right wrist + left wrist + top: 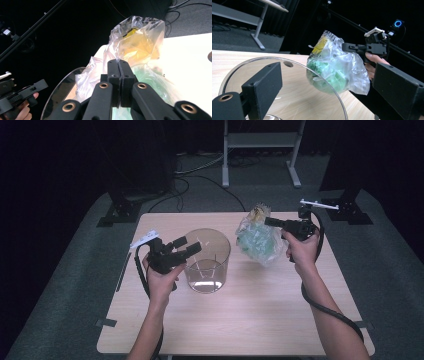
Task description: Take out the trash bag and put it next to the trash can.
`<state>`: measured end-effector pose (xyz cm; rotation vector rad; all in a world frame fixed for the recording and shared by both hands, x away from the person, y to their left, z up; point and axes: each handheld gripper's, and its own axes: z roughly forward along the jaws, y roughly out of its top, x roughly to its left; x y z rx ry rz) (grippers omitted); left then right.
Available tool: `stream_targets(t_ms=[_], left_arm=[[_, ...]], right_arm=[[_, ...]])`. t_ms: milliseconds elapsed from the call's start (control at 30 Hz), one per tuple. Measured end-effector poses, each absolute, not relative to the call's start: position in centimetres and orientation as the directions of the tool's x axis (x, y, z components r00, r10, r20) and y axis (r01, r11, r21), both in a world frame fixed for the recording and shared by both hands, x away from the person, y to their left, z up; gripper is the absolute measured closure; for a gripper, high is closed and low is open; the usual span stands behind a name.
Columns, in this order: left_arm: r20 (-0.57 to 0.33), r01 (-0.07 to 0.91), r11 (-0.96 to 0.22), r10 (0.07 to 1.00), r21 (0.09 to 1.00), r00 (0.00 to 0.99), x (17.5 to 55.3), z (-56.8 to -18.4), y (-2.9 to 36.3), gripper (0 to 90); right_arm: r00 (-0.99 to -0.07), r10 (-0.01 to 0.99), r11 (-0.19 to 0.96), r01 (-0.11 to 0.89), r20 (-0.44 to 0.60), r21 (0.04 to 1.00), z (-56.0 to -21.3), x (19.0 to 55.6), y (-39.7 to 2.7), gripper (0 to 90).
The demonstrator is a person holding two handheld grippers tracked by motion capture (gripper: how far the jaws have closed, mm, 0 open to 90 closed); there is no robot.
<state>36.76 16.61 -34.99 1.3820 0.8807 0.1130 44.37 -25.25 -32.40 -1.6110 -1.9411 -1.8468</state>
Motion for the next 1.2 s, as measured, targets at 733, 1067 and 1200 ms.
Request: stream_targets(t_ms=[733,1067,1200], left_arm=[[-0.469,0.402,0.247,0.557,0.882,0.686,36.8,-34.9,16.8,7.8],[-0.466,0.406,0.236,0.55,0.883,0.693,36.7,-35.0,16.3,7.7],[-0.463,0.41,0.227,0.551,0.884,0.694,36.8,-35.1,16.1,7.7]], right_arm=[[-0.413,0.674,-0.206,0.692,0.613,0.692,-36.6,45.7,-23.2,89.7],[-0.402,0.678,-0.191,0.712,0.615,0.675,-38.5,45.6,-23.2,89.4],[-0.399,0.679,-0.187,0.717,0.616,0.671,-38.9,45.4,-23.4,87.9]])
